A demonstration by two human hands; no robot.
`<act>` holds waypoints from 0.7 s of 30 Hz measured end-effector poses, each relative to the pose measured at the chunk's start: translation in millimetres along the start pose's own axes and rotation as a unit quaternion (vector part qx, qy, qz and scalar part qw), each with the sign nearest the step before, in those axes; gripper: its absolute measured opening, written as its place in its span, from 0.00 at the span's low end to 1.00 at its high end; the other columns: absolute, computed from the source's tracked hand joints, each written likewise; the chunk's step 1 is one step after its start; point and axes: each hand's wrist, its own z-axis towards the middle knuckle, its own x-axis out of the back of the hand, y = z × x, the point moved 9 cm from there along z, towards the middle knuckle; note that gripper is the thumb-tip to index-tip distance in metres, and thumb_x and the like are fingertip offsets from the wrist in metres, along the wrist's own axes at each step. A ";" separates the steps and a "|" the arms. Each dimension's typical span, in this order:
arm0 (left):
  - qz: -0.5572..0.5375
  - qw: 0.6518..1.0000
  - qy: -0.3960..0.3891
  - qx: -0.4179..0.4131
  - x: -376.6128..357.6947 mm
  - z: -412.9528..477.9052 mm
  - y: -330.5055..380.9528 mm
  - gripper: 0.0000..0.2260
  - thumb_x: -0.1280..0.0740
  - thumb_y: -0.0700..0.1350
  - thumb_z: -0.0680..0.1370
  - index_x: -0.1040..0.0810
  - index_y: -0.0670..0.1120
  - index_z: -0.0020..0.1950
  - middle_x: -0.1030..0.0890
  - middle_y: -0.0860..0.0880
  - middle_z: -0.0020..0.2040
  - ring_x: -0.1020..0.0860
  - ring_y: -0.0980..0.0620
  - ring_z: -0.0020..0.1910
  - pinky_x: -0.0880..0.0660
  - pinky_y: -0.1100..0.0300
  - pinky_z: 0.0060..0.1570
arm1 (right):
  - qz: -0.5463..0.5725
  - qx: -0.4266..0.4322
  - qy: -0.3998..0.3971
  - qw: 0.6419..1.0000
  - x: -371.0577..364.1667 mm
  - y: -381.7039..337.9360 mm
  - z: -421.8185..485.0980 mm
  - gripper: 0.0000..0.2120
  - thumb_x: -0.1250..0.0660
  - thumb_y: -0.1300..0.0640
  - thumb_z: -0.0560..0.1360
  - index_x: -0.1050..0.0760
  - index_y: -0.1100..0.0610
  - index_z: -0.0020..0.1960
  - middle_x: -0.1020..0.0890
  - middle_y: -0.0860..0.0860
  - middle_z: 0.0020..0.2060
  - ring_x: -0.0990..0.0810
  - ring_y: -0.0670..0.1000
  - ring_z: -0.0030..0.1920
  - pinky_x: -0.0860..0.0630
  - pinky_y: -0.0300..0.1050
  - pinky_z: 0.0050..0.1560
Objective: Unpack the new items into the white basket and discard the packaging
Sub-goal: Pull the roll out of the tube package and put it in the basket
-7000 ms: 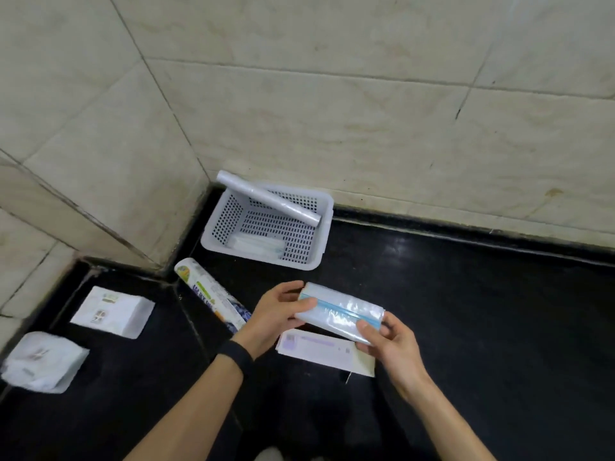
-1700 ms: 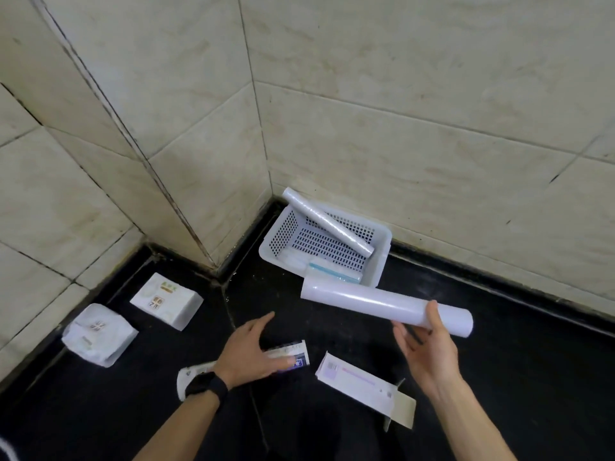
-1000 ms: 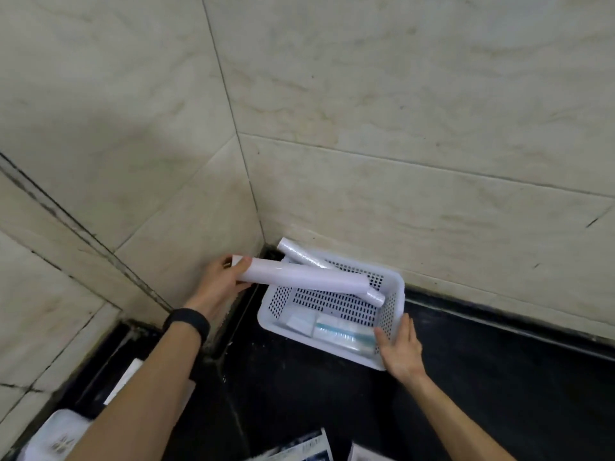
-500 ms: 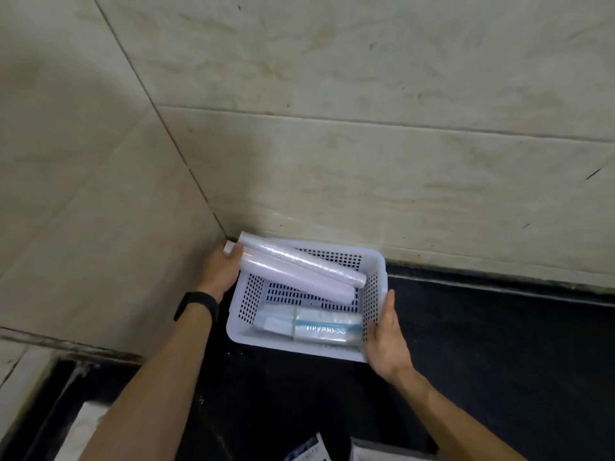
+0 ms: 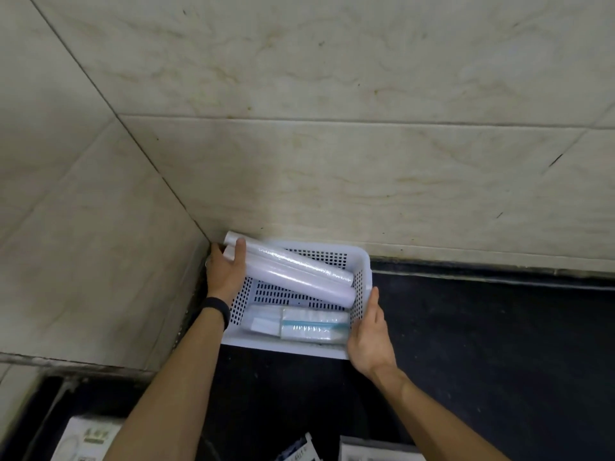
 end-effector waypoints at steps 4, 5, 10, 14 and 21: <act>0.042 0.997 0.024 -0.061 7.2 -36.4 14.6 0.36 0.46 0.70 0.77 0.42 0.49 0.78 0.39 0.46 0.77 0.39 0.45 0.75 0.42 0.48 0.74 | -0.063 -0.005 -0.002 0.998 5.1 -2.3 -0.7 0.36 0.48 0.43 0.82 0.67 0.50 0.80 0.54 0.51 0.81 0.44 0.59 0.78 0.36 0.61 0.74; 0.066 0.994 0.018 -0.082 6.3 -51.0 14.7 0.34 0.46 0.68 0.78 0.41 0.50 0.78 0.39 0.47 0.77 0.39 0.47 0.75 0.43 0.50 0.74 | -0.074 -0.010 -0.014 0.997 5.7 -1.6 -0.7 0.36 0.49 0.42 0.82 0.67 0.51 0.80 0.57 0.50 0.81 0.47 0.60 0.78 0.39 0.61 0.75; 0.189 0.966 0.006 -0.179 7.3 -141.3 8.3 0.29 0.48 0.66 0.79 0.34 0.51 0.75 0.31 0.49 0.73 0.32 0.49 0.70 0.35 0.48 0.71 | -0.145 0.054 -0.031 0.987 28.5 -14.2 -16.5 0.34 0.54 0.40 0.82 0.59 0.54 0.81 0.58 0.55 0.81 0.52 0.61 0.79 0.45 0.59 0.78; 0.219 0.958 0.047 -0.177 22.5 -227.9 -2.0 0.33 0.50 0.67 0.78 0.36 0.50 0.77 0.35 0.51 0.77 0.40 0.50 0.76 0.41 0.47 0.74 | -0.225 0.251 0.007 0.941 41.7 -42.1 -74.1 0.32 0.58 0.41 0.79 0.45 0.52 0.80 0.44 0.51 0.80 0.48 0.56 0.80 0.42 0.60 0.77; 0.279 0.956 0.061 -0.062 58.5 -347.3 -81.2 0.31 0.52 0.68 0.78 0.40 0.56 0.78 0.40 0.56 0.78 0.49 0.56 0.78 0.47 0.48 0.76 | -0.220 0.384 -0.107 0.890 -12.1 -44.1 -196.1 0.27 0.55 0.40 0.81 0.36 0.45 0.77 0.39 0.41 0.77 0.53 0.46 0.80 0.46 0.56 0.79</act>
